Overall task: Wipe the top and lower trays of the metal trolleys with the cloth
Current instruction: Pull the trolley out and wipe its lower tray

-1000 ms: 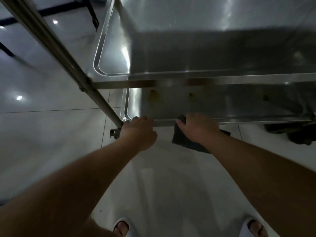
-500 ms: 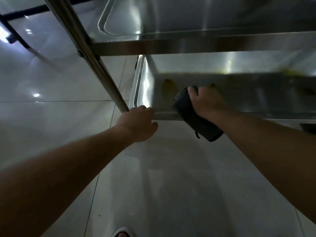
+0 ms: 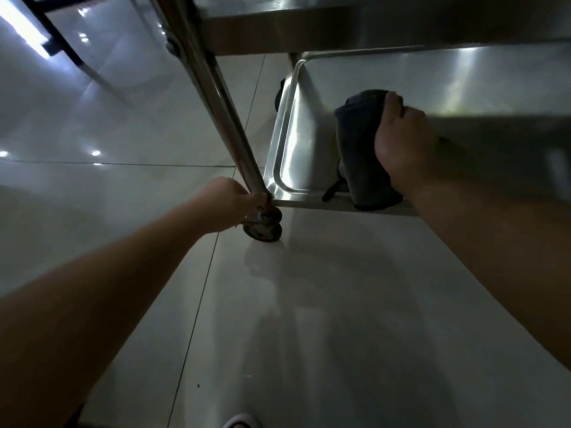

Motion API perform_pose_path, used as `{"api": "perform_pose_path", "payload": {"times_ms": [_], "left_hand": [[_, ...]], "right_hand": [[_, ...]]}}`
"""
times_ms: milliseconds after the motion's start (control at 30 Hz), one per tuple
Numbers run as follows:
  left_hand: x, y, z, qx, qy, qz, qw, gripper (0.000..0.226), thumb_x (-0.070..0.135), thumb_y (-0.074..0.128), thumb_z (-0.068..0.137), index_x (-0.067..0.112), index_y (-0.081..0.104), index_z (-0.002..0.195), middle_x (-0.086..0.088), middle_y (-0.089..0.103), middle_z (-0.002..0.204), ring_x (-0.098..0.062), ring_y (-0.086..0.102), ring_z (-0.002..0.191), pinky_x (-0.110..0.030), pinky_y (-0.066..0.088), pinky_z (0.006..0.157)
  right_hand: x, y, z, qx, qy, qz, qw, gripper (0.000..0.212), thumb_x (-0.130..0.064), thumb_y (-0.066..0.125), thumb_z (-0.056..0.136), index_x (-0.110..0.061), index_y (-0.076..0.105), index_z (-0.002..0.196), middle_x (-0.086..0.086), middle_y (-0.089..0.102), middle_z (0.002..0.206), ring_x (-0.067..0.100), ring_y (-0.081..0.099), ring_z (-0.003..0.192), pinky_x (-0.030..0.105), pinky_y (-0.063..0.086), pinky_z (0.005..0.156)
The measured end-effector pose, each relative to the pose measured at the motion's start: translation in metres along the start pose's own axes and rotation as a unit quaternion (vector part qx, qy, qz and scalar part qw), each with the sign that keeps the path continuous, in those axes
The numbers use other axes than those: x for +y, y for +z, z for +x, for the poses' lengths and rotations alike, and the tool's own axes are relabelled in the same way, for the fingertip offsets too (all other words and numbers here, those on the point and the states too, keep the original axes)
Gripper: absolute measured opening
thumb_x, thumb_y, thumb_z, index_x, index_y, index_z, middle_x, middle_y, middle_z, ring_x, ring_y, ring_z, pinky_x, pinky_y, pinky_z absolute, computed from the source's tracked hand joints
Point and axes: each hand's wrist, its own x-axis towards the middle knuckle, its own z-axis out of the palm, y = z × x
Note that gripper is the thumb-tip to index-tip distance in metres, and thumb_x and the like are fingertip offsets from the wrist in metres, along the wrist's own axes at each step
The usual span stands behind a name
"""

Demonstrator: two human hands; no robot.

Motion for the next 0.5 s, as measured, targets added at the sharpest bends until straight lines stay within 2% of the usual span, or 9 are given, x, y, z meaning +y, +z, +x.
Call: {"api": "perform_pose_path", "payload": {"times_ms": [33,100,200,267,333,367,400,433,500], "left_hand": [[-0.003,-0.004,0.002,0.005,0.012,-0.012,1.000,0.044,0.059,0.057,0.101,0.020,0.075,0.111,0.005,0.070,0.093,-0.010,0.065,0.089,-0.027,0.050,0.075],[-0.006,-0.010,0.005,0.019,0.059,-0.091,0.994,0.032,0.054,0.062,0.099,0.028,0.069,0.117,0.011,0.070,0.104,-0.004,0.064,0.098,-0.030,0.052,0.085],[-0.003,-0.018,0.008,0.098,0.127,-0.236,0.958,0.035,0.053,0.071,0.091,0.031,0.062,0.116,0.010,0.069,0.108,-0.004,0.066,0.098,-0.022,0.052,0.081],[0.010,-0.021,0.009,0.139,0.180,-0.329,0.916,0.029,0.052,0.071,0.084,0.032,0.067,0.104,0.010,0.070,0.098,-0.004,0.068,0.092,-0.019,0.056,0.077],[0.024,-0.020,0.012,0.133,0.233,-0.420,0.867,0.002,0.040,0.070,0.086,0.038,0.070,0.086,0.010,0.068,0.087,-0.010,0.068,0.089,-0.020,0.056,0.083],[0.029,-0.019,0.014,0.135,0.235,-0.450,0.851,0.009,0.036,0.070,0.087,0.039,0.070,0.079,0.008,0.067,0.084,-0.014,0.067,0.088,-0.023,0.056,0.085],[0.032,-0.018,0.015,0.138,0.228,-0.473,0.840,0.015,0.034,0.068,0.088,0.037,0.069,0.073,0.007,0.066,0.079,-0.017,0.067,0.083,-0.025,0.057,0.082],[0.034,-0.016,0.018,0.154,0.214,-0.478,0.838,0.021,0.032,0.067,0.088,0.035,0.067,0.068,0.005,0.064,0.072,-0.017,0.065,0.075,-0.026,0.057,0.077],[0.038,-0.011,0.021,0.190,0.196,-0.494,0.826,0.027,0.022,0.064,0.089,0.028,0.059,0.064,0.003,0.056,0.060,-0.016,0.056,0.060,-0.027,0.053,0.065]], "right_hand": [[-0.006,0.002,0.002,0.007,0.006,0.006,1.000,0.052,-0.045,0.024,0.112,-0.012,0.058,0.134,-0.001,0.054,0.087,0.006,0.047,0.067,0.011,0.034,0.050],[-0.020,0.008,0.003,0.037,-0.048,0.006,0.998,0.048,-0.046,0.024,0.113,-0.018,0.062,0.122,-0.009,0.045,0.081,-0.001,0.044,0.059,0.006,0.034,0.050],[-0.038,0.025,-0.014,0.070,-0.194,0.051,0.977,0.044,-0.044,0.032,0.111,-0.016,0.066,0.104,0.006,0.068,0.088,0.013,0.061,0.071,0.013,0.033,0.059],[-0.039,0.050,-0.028,0.023,-0.269,0.020,0.963,0.043,-0.041,0.034,0.110,-0.015,0.067,0.101,0.011,0.071,0.091,0.022,0.064,0.077,0.027,0.036,0.066],[-0.031,0.082,-0.042,-0.120,-0.311,-0.109,0.936,0.033,-0.034,0.033,0.109,-0.018,0.062,0.111,0.013,0.067,0.101,0.025,0.066,0.097,0.037,0.043,0.074],[-0.026,0.099,-0.048,-0.216,-0.324,-0.184,0.903,0.036,-0.030,0.031,0.108,-0.018,0.057,0.130,0.016,0.062,0.126,0.031,0.059,0.124,0.045,0.046,0.091],[-0.020,0.113,-0.052,-0.289,-0.328,-0.234,0.868,0.047,-0.029,0.026,0.108,-0.021,0.042,0.152,0.011,0.045,0.156,0.032,0.035,0.149,0.052,0.035,0.113],[-0.016,0.122,-0.052,-0.325,-0.320,-0.243,0.856,0.054,-0.032,0.020,0.109,-0.026,0.023,0.163,0.000,0.020,0.171,0.025,0.012,0.158,0.052,0.014,0.126],[-0.016,0.134,-0.042,-0.330,-0.309,-0.218,0.865,0.057,-0.039,0.012,0.108,-0.032,0.008,0.165,-0.014,0.000,0.173,0.015,-0.006,0.159,0.045,-0.006,0.127]]}}
